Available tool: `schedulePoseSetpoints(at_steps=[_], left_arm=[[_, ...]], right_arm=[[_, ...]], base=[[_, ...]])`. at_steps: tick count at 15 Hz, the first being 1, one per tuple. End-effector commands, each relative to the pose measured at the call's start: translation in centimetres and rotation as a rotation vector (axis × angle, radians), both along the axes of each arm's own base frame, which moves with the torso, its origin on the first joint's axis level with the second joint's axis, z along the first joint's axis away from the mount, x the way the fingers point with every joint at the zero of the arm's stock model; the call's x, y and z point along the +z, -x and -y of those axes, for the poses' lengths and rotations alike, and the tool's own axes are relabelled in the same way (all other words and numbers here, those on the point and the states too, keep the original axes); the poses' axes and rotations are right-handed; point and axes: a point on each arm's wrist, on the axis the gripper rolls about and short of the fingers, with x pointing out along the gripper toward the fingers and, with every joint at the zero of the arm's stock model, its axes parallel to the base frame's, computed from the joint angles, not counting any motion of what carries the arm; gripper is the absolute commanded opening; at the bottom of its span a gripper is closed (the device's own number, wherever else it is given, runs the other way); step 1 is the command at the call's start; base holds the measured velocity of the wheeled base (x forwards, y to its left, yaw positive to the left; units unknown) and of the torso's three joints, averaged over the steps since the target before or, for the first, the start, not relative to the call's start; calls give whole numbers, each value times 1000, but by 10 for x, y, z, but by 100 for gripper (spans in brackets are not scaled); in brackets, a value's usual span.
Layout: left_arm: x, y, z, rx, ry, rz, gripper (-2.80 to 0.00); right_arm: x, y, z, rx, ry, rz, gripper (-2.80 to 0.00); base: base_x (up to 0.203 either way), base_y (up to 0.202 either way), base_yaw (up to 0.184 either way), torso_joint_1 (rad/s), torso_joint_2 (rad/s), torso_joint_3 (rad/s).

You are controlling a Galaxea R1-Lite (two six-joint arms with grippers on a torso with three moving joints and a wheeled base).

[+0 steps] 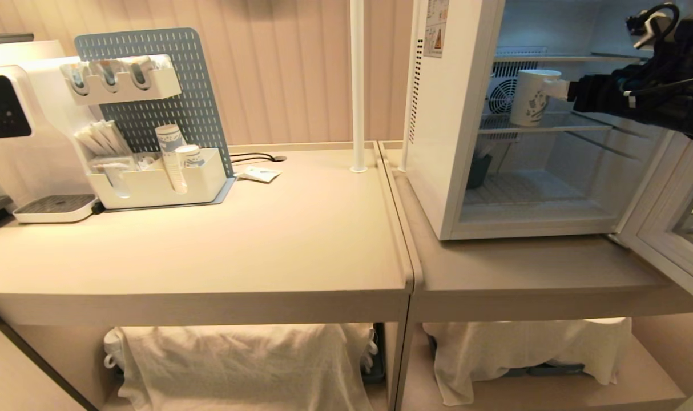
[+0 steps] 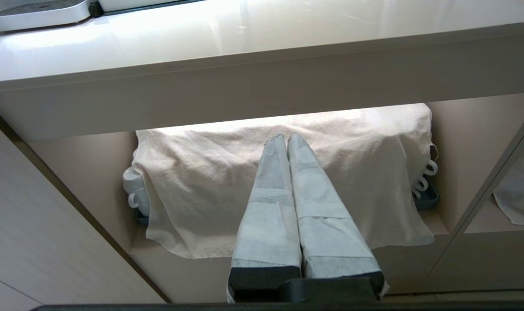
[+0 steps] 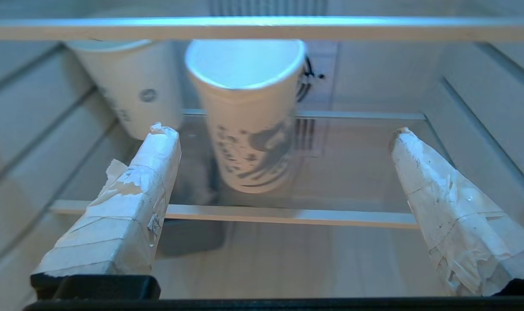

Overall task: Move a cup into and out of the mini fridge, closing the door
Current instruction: Take the paper cup out of the freezer

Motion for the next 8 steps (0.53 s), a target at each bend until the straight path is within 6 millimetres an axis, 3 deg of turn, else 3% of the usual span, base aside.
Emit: schedulePoseSetpoints(at_steps=[1,8], left_arm=[[0,0,0,0,0,-2,-280],[0,0,0,0,0,-2,-280]], right_arm=[[-8,-9,5,-9,-2,-13,0],[-20,-29,8,-13,-8,-25,0]], base=[[0,0,0,0,0,0],[0,0,0,0,0,0]])
